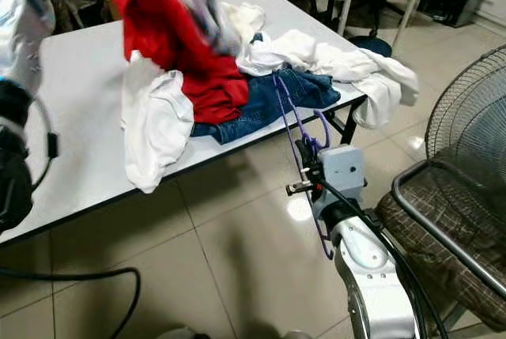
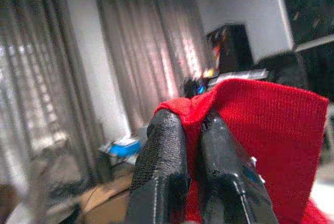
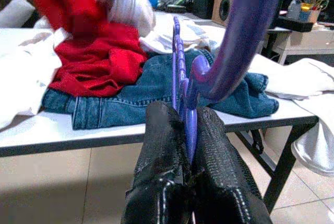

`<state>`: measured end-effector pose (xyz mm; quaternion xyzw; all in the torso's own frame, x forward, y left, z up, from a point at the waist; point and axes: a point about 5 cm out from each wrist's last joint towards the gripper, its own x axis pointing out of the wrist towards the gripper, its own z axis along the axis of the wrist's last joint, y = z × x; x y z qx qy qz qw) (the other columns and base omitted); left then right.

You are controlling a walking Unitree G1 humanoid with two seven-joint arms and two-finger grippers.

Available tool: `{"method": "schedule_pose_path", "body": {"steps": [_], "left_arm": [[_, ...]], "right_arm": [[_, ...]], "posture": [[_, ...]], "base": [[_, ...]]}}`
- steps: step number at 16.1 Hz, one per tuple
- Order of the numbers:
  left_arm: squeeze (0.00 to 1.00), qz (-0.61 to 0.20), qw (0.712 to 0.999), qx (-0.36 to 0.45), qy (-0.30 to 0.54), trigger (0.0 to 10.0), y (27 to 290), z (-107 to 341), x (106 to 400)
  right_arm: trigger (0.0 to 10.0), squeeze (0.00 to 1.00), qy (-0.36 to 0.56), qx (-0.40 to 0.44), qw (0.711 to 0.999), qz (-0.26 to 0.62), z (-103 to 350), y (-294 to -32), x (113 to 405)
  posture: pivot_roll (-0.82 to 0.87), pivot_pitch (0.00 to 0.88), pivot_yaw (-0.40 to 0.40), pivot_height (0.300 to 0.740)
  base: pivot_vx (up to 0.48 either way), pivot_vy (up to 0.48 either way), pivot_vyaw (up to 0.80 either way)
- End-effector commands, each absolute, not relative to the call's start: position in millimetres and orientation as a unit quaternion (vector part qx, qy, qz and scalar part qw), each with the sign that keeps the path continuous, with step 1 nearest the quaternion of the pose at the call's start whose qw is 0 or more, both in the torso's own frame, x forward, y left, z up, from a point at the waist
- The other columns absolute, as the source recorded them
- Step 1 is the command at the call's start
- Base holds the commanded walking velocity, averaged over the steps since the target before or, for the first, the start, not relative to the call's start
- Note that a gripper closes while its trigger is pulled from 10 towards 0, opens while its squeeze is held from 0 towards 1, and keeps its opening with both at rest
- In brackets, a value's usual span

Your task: Hang hanger

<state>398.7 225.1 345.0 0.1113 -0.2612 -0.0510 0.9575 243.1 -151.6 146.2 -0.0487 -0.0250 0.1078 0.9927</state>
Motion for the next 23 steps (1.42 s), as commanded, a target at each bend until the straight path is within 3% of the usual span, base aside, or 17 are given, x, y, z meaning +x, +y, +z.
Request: {"method": "schedule_pose_path", "body": {"steps": [1,3,4,5,7,9,10,11,12,13,16,17,20,21,23], "left_arm": [[0.0,-0.042,0.963,0.127,-0.233,0.0,232.9,325.7,398.6],[0.0,-0.09,0.969,0.166,-0.156,0.0,233.7,261.1,389.4],[0.0,-0.09,0.969,0.166,-0.156,0.0,233.7,261.1,389.4],[0.0,-0.176,0.955,0.225,-0.073,0.0,225.2,211.8,374.7],[0.0,-0.217,0.942,0.255,-0.002,0.0,225.5,187.3,363.3],[0.0,-0.228,0.939,0.259,0.015,0.0,225.6,182.0,360.2],[0.0,-0.22,0.951,0.217,-0.009,0.0,223.6,192.9,361.5],[0.0,-0.221,0.967,0.091,-0.088,0.0,215.2,235.2,367.4],[0.0,-0.232,0.965,0.036,-0.121,0.0,211.4,254.4,367.9],[0.0,-0.26,0.951,-0.036,-0.163,0.0,205.5,282.4,366.2],[0.0,-0.294,0.914,-0.154,-0.233,0.0,198.7,326.7,363.3],[0.0,-0.304,0.89,-0.219,-0.258,0.0,196.9,343.4,361.5],[0.0,-0.323,0.847,-0.323,-0.271,0.0,194.9,355.3,357.6],[0.0,-0.334,0.814,-0.376,-0.29,0.0,198.6,365.4,352.8],[0.0,-0.342,0.796,-0.398,-0.301,0.0,202.9,373.3,349.2]], "right_arm": [[10.0,0.0,-0.028,-0.048,0.993,0.105,145.4,-151.8,241.7],[10.0,0.0,-0.028,-0.045,0.992,0.112,144.5,-150.2,240.3],[10.0,0.0,-0.028,-0.045,0.992,0.112,144.5,-150.2,240.3],[10.0,0.0,-0.026,-0.048,0.991,0.123,144.1,-149.1,244.0],[10.0,0.0,-0.027,-0.055,0.989,0.138,145.1,-146.5,248.0],[10.0,0.0,-0.027,-0.056,0.988,0.142,145.2,-145.8,248.9],[10.0,0.0,-0.029,-0.058,0.987,0.144,145.7,-144.8,249.5],[10.0,0.0,-0.034,-0.057,0.988,0.141,147.6,-145.2,250.1],[10.0,0.0,-0.037,-0.056,0.988,0.138,148.3,-145.6,250.2],[10.0,0.0,-0.042,-0.053,0.989,0.132,149.3,-146.7,250.0],[10.0,0.0,-0.044,-0.05,0.99,0.126,148.9,-147.7,248.9],[10.0,0.0,-0.045,-0.047,0.99,0.124,148.6,-146.7,248.2],[10.0,0.0,-0.046,-0.043,0.991,0.122,148.4,-145.2,247.2],[10.0,0.0,-0.047,-0.042,0.991,0.121,148.1,-144.9,246.3],[10.0,0.0,-0.047,-0.042,0.991,0.121,147.7,-144.9,246.0]], "posture": [[-0.11,0.002,0.114,0.74],[-0.1,0.007,0.096,0.74],[-0.1,0.007,0.096,0.74],[-0.08,0.009,0.076,0.74],[-0.08,0.009,0.063,0.74],[-0.08,0.009,0.063,0.74],[-0.07,0.009,0.057,0.74],[-0.08,0.007,0.064,0.74],[-0.08,0.008,0.067,0.74],[-0.08,0.007,0.071,0.74],[-0.08,0.009,0.083,0.74],[-0.08,0.011,0.088,0.74],[-0.08,0.014,0.093,0.74],[-0.08,0.015,0.094,0.74],[-0.08,0.016,0.093,0.74]], "base": [[0.0,0.0,0.0],[0.0,0.0,0.0],[0.0,0.0,0.0],[0.0,0.0,0.0],[0.0,0.0,0.0],[0.0,0.0,0.0],[0.0,0.0,0.0],[0.0,0.0,0.0],[0.0,0.0,0.0],[0.0,0.0,0.0],[0.0,0.0,0.0],[0.0,0.0,0.0],[0.0,0.0,0.0],[0.0,0.0,0.0],[0.0,0.0,0.0]]}}
